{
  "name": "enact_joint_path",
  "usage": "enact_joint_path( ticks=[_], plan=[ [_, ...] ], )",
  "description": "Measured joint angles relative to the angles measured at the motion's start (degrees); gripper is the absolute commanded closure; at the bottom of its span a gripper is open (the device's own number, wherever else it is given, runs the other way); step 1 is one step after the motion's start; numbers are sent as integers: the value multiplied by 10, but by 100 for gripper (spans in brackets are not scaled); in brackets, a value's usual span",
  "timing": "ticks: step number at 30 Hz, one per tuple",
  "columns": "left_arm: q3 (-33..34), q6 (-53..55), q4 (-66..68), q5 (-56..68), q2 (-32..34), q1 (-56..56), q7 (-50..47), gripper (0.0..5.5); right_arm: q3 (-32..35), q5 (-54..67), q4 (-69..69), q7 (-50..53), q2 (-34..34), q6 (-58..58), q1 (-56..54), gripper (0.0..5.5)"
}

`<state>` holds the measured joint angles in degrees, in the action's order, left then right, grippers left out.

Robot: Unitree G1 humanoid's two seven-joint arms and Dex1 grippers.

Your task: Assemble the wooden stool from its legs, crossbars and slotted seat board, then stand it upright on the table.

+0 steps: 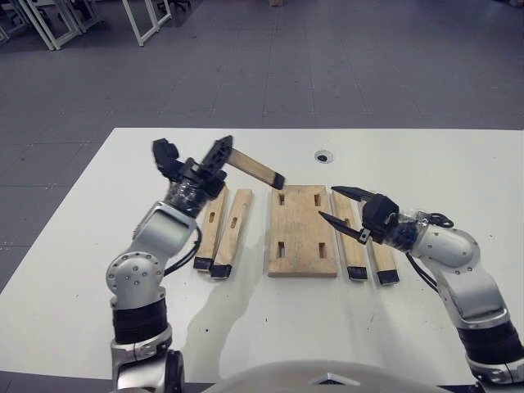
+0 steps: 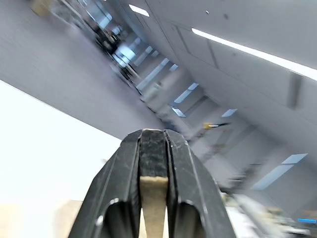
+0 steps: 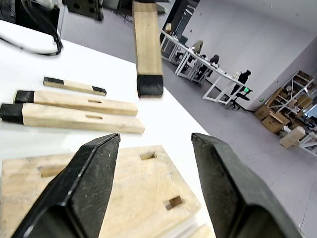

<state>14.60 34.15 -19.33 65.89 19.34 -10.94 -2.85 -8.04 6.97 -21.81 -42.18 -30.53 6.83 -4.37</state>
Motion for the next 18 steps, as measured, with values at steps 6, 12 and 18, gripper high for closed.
enact_joint_path(
  ticks=[6,12,18],
  plan=[
    [-10,-11,-28,-236,62,65,-58,507,5,-22,28,32,2,3,21,286],
    [-10,-5,-32,-258,29,80,-52,507,4,-25,27,47,4,9,40,286],
    [-9,-6,-27,-286,12,89,-40,507,2,-28,22,48,4,9,42,286]
  ],
)
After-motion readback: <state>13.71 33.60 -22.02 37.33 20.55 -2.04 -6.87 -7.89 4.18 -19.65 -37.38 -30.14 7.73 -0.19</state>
